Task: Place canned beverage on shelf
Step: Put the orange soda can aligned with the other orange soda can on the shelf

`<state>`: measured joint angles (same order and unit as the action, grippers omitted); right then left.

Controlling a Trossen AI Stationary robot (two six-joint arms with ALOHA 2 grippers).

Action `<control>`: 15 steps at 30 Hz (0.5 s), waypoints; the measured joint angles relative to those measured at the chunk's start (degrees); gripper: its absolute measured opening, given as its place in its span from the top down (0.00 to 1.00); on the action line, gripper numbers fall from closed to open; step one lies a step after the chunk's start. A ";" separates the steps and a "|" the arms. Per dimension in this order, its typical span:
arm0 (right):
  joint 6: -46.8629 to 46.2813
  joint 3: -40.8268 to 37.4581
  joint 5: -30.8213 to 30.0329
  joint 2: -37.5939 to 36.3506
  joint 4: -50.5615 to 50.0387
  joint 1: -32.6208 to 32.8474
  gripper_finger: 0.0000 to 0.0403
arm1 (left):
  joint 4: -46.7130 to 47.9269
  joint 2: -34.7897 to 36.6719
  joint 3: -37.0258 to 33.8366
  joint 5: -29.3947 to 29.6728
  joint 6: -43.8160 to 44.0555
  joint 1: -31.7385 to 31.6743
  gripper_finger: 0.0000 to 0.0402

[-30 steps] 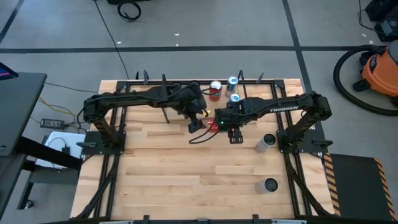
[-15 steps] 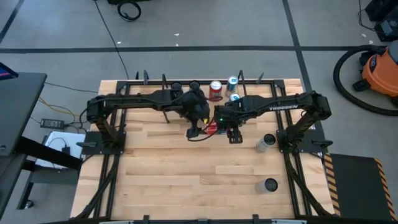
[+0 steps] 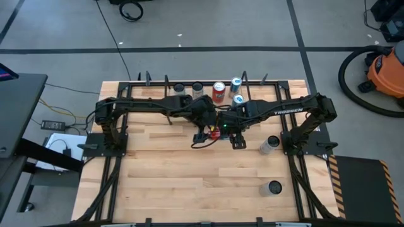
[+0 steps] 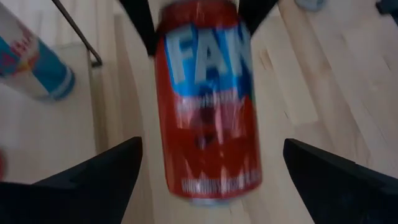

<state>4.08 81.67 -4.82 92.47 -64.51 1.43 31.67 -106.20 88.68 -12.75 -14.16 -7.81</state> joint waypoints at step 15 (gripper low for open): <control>-0.41 -0.02 -2.23 0.00 1.94 1.12 0.27 | -1.67 -3.79 -0.09 -1.24 3.23 0.17 0.03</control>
<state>3.66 81.65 -7.05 92.47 -62.57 2.55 30.00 -109.98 88.60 -13.99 -10.93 -7.65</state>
